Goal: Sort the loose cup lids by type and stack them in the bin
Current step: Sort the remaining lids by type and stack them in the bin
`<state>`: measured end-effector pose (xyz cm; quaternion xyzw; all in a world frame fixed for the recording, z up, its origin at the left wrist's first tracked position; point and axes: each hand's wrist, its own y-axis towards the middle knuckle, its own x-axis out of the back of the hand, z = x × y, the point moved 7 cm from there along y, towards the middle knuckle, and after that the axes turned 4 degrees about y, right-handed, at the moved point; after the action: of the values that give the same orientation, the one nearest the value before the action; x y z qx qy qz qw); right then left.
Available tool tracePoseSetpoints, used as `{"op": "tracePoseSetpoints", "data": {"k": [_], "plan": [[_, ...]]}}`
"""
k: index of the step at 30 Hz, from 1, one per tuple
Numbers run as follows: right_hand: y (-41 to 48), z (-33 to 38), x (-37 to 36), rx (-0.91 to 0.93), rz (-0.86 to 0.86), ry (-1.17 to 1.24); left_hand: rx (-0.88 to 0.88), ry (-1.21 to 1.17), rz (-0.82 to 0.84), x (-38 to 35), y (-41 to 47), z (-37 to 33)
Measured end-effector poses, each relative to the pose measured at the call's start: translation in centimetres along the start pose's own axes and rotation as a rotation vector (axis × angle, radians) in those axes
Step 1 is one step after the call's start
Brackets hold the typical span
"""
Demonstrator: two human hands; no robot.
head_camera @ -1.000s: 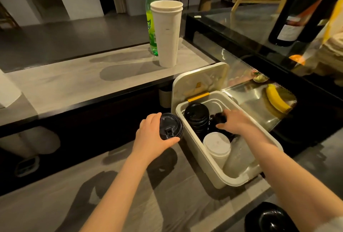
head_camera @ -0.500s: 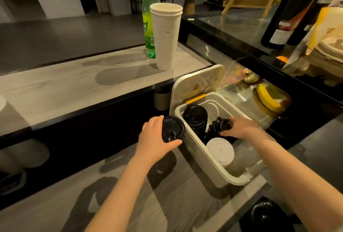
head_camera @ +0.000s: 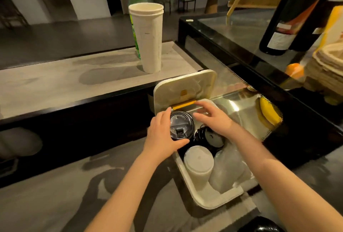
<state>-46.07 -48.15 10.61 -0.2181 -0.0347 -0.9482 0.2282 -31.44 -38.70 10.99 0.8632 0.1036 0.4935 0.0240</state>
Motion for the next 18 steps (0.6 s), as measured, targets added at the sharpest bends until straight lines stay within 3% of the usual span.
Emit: {"op": "tracePoseSetpoints", "data": {"k": [4,8,13,18], "plan": [[0.5,0.5,-0.7,0.059,0.22,0.145,-0.032,0.05,-0.085,-1.1,0.4,-2.9],[1.3,-0.5,1.0,0.11,0.117,0.153,-0.003,0.066,-0.124,-1.9,0.6,-3.2],[3.7,-2.7,2.7,-0.013,-0.054,0.258,0.229,0.199,-0.021,-4.1,1.1,0.8],[6.1,-3.4,-1.9,-0.158,0.173,0.133,0.427,-0.084,-0.067,-5.3,0.5,3.1]]}}
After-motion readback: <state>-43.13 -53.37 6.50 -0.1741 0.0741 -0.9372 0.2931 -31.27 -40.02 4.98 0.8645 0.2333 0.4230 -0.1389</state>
